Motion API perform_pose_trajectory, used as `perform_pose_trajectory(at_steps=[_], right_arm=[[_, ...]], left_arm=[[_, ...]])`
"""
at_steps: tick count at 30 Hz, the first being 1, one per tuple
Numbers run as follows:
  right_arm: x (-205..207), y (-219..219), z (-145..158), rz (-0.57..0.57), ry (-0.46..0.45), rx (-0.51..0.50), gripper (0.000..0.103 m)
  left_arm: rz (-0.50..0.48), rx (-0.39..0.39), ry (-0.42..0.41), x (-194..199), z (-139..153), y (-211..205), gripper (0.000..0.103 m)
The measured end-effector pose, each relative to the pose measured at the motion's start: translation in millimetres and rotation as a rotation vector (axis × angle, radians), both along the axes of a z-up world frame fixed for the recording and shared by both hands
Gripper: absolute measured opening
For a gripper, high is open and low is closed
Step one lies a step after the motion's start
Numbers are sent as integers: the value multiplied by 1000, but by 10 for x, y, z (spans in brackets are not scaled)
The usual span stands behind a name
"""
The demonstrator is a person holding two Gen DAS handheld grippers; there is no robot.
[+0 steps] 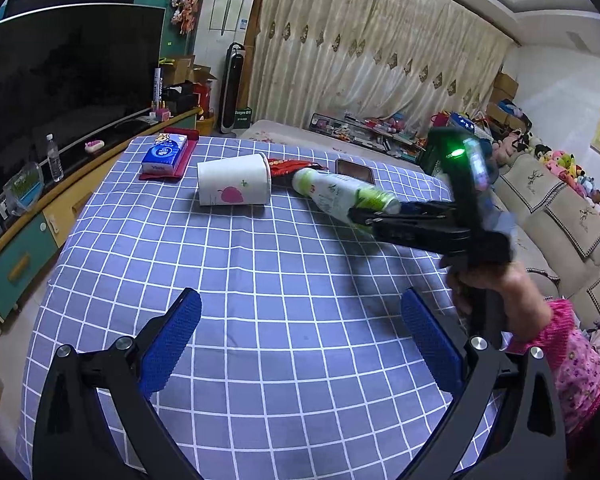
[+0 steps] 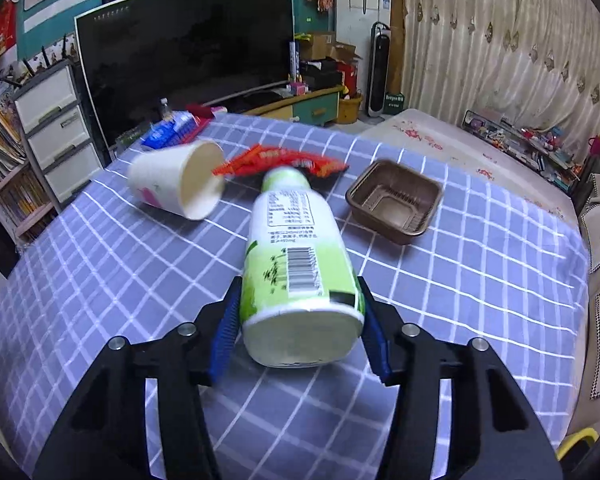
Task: Collect trash
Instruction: 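Lift the drink bottle, carry it over the yellow bin and release it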
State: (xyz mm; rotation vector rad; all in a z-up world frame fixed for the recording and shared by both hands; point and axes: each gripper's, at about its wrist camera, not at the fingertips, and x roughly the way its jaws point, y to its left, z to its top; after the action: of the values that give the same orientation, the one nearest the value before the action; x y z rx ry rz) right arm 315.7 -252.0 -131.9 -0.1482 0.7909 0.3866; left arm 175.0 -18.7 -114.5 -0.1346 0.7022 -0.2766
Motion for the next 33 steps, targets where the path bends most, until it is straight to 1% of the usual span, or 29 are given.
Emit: perform_pose_trajectory(at_steps=[7, 10, 14, 21, 33], right_arm=[[-502, -267, 426, -33, -56, 31, 50], [-707, -409, 581, -50, -86, 55, 50], [-900, -545, 719, -77, -103, 75, 49], [-1064, -655, 704, -98, -76, 82, 49], [-1164, -803, 693, -123, -84, 117, 49]], left_arm=[[-6, -28, 5, -24, 8, -1, 98], [-14, -27, 3, -59, 13, -36, 98], [-24, -24, -2, -105, 26, -83, 98], [-33, -21, -13, -180, 75, -130, 98], [-39, -11, -18, -207, 88, -168, 98]])
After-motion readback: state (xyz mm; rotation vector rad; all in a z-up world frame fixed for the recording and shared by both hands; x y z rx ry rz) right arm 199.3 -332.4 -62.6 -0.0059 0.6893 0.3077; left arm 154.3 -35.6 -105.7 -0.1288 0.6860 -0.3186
